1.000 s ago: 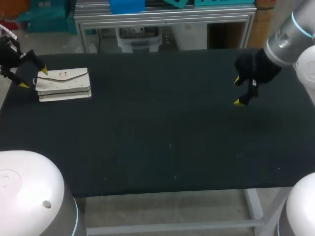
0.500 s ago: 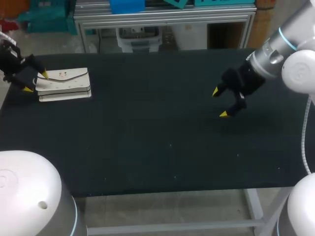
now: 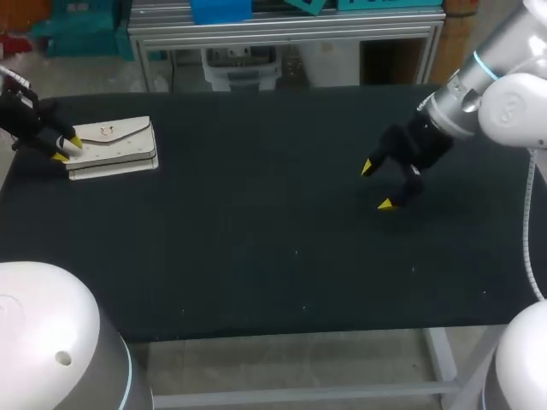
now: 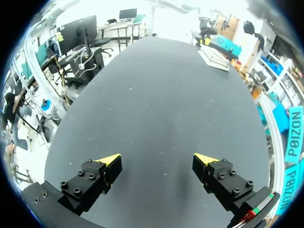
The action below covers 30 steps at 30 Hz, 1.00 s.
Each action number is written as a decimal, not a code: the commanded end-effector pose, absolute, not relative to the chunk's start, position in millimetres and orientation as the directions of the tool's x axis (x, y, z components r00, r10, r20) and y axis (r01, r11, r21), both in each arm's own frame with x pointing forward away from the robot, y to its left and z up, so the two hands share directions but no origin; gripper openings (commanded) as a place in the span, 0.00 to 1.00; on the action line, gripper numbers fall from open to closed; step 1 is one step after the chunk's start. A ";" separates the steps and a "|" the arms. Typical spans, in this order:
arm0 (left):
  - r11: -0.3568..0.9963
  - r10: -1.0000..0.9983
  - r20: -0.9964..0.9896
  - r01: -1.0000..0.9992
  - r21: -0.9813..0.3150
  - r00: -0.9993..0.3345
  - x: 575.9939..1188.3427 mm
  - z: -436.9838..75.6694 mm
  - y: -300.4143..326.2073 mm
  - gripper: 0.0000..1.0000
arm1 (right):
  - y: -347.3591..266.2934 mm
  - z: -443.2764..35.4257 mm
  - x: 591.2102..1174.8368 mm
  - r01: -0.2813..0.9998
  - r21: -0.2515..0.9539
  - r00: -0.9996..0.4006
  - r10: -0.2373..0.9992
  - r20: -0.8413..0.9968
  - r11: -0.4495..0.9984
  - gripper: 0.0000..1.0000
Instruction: Pick up the bag, open it, inspect its contents, close it, and place it on the opposite side
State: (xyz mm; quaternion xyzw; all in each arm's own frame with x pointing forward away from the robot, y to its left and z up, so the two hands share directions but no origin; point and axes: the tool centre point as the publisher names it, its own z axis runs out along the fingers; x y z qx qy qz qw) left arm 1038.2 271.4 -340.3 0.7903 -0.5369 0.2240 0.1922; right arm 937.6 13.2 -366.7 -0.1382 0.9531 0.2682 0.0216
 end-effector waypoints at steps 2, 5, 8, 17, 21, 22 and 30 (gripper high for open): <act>-0.350 -0.763 0.569 -0.936 0.037 0.307 1034.4 -328.6 281.2 0.49 | 16.7 -367.1 941.5 -0.278 0.503 -0.959 -0.262 -0.103 0.819 1.00; -0.350 -0.765 0.569 -0.937 0.026 0.301 1034.5 -325.0 285.4 0.49 | 20.1 -367.3 941.9 -0.283 0.501 -0.958 -0.268 -0.102 0.818 1.00; -0.359 -0.765 0.565 -0.933 0.023 0.308 1035.7 -326.9 290.0 0.51 | 22.1 -367.0 941.9 -0.292 0.499 -0.955 -0.278 -0.104 0.816 1.00; -0.357 -0.770 0.560 -0.934 0.020 0.306 1049.2 -346.6 293.1 0.55 | 22.8 -367.3 939.3 -0.309 0.502 -0.949 -0.298 -0.105 0.808 1.00; -0.355 -0.761 0.573 -0.935 0.028 0.306 1054.5 -353.1 292.6 0.70 | 22.9 -368.5 937.1 -0.310 0.506 -0.948 -0.302 -0.101 0.805 1.00; -0.354 -0.754 0.582 -0.935 0.032 0.305 1054.9 -353.8 292.3 0.69 | 22.7 -369.0 936.7 -0.309 0.506 -0.948 -0.301 -0.100 0.805 1.00; -0.346 -0.753 0.587 -0.938 0.033 0.299 1058.8 -357.8 288.7 0.16 | 23.4 -370.3 935.2 -0.305 0.507 -0.949 -0.301 -0.092 0.806 1.00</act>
